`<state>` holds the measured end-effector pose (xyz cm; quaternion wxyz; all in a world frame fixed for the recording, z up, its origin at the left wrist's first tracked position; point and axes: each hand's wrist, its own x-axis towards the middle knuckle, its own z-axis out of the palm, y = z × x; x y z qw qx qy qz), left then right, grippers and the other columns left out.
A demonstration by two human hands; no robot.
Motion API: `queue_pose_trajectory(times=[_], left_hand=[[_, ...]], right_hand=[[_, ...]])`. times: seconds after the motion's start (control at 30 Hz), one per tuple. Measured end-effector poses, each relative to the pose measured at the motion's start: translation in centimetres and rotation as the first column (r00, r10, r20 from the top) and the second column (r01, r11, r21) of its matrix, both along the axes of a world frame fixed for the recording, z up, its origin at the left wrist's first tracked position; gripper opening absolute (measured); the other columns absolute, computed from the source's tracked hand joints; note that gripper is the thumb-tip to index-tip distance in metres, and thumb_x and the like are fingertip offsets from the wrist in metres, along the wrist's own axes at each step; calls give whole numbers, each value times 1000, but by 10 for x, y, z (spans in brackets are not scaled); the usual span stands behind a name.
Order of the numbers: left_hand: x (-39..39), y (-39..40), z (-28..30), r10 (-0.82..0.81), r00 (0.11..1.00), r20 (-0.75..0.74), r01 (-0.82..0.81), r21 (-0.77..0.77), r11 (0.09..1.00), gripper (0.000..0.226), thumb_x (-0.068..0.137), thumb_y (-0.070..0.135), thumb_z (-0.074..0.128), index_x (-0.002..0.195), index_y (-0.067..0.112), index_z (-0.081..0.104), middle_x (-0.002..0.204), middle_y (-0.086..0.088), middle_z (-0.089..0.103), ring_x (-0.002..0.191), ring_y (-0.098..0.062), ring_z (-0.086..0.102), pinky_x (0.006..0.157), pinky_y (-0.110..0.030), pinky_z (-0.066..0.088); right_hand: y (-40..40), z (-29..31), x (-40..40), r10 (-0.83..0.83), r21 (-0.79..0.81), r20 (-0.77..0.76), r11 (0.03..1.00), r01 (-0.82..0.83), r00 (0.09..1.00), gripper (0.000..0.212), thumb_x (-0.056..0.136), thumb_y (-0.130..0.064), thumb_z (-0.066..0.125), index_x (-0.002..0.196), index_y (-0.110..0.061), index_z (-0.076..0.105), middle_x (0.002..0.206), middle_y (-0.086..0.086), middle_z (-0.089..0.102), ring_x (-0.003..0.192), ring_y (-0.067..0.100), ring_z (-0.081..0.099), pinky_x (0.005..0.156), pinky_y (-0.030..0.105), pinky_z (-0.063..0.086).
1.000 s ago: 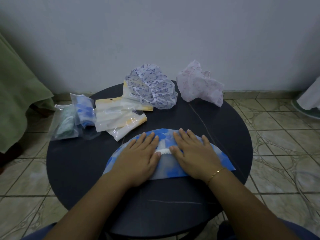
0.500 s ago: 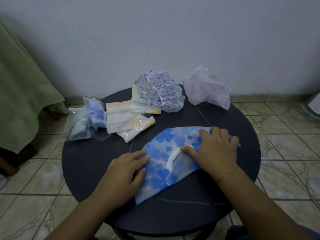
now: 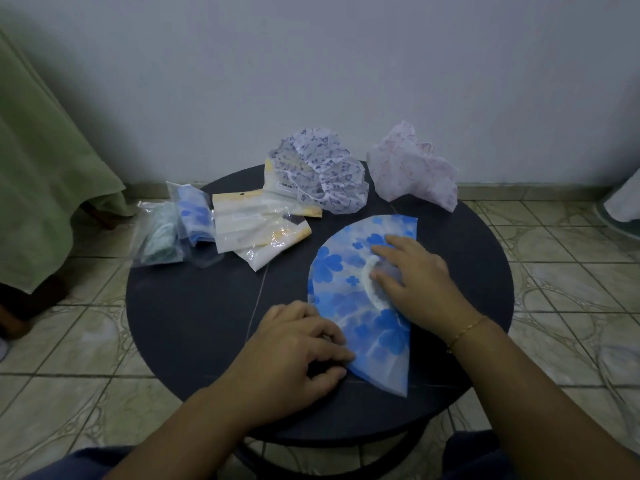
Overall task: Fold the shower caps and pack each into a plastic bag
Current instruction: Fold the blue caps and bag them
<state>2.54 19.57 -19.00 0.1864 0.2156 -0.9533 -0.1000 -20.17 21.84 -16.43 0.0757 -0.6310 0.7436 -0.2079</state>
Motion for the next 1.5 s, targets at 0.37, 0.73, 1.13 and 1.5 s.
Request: queue_pose_trajectory(times=[0.37, 0.73, 1.13, 1.5], left_hand=[[-17, 2, 2, -99, 995, -5, 99, -15, 995, 29, 81, 45, 50, 88, 33, 75, 98, 20, 71, 90, 2, 64, 72, -23, 51], [-23, 10, 3, 76, 994, -78, -61, 188, 980, 34, 81, 51, 47, 91, 31, 73, 90, 19, 71, 81, 1, 61, 77, -33, 51], [-31, 22, 2, 175, 982, -75, -164, 137, 977, 37, 77, 65, 45, 77, 36, 66, 77, 20, 62, 74, 5, 52, 77, -27, 43], [-38, 24, 4, 357, 929, -93, -308, 340, 889, 17, 77, 54, 64, 68, 40, 62, 75, 19, 63, 80, 1, 53, 72, -16, 37]], right_hand=[[82, -16, 8, 301, -80, -44, 949, -304, 953, 32, 83, -48, 49, 91, -29, 72, 84, -13, 61, 82, 10, 53, 73, 33, 48], [105, -20, 7, 299, -75, -67, 950, -304, 952, 41, 81, -55, 50, 97, -25, 72, 92, -12, 61, 88, 8, 55, 76, 25, 46], [103, -18, 9, 240, -116, 23, 965, -236, 970, 40, 81, -58, 49, 93, -25, 68, 80, -15, 59, 77, 3, 48, 72, 21, 41], [96, -13, 18, -118, -43, 523, 985, 165, 844, 35, 75, -29, 77, 97, -27, 50, 65, -2, 64, 63, 0, 58, 61, 12, 43]])
